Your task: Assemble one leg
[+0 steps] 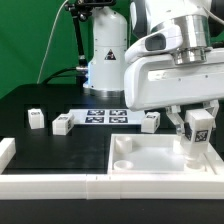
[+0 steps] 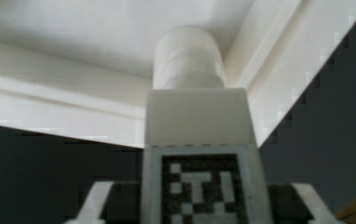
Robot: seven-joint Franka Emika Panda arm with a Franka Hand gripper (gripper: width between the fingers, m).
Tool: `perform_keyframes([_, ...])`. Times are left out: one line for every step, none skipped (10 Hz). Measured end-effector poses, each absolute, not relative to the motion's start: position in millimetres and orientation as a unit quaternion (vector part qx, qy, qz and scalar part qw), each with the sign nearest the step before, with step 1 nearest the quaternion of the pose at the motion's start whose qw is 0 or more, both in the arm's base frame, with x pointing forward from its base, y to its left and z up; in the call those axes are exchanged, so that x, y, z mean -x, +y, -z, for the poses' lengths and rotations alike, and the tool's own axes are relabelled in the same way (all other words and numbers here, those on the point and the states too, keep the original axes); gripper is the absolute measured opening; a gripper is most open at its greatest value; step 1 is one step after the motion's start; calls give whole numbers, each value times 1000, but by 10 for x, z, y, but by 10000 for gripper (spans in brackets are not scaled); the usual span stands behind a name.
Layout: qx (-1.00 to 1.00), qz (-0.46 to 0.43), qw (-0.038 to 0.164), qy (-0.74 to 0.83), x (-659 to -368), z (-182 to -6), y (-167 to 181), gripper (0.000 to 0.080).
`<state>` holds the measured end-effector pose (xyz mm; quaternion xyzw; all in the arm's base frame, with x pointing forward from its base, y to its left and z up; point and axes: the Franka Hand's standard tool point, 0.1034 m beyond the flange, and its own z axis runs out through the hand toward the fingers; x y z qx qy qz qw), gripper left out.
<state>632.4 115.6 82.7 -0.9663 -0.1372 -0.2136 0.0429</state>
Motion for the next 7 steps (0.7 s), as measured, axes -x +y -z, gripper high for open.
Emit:
perform_keyframes([965,220,43,-137,-6343,-822,1161,290])
perform_keyframes([963,227,43,-137,-6357,-813,1170,290])
perform_keyframes([964,225,43,-137,-6348,-782,1172,290])
perform_keyframes([964,223,43,-137,-6336,-752,1173,290])
perform_keyframes([965,220,43,-137,-6322,-719,1178,290])
perform_keyframes([965,220,44,-137,-6318,-696,1180,290])
perform_keyframes([963,227,43,-136,-6330,-694,1183,290])
